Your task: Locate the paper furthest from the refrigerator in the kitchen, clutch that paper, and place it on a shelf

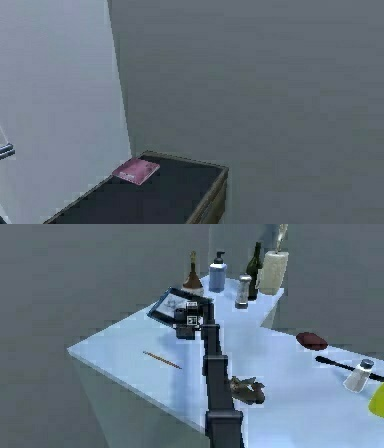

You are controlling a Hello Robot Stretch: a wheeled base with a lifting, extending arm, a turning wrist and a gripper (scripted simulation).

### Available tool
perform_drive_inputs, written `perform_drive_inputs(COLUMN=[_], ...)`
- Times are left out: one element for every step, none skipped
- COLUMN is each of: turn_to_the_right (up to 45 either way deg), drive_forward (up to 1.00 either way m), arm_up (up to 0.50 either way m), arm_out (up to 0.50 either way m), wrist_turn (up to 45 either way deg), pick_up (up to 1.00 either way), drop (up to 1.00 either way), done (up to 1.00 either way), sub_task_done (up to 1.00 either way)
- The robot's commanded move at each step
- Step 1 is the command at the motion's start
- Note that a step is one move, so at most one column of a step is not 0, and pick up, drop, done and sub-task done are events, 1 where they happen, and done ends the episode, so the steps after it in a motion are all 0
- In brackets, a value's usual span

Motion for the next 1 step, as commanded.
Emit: perform_drive_inputs(turn_to_the_right=[0.0], drive_forward=[0.00], arm_up=[0.10], arm_out=[0.00], wrist_turn=[0.0], pick_up=[0.00], drop=[0.00], done=[0.00], sub_task_done=[0.00])
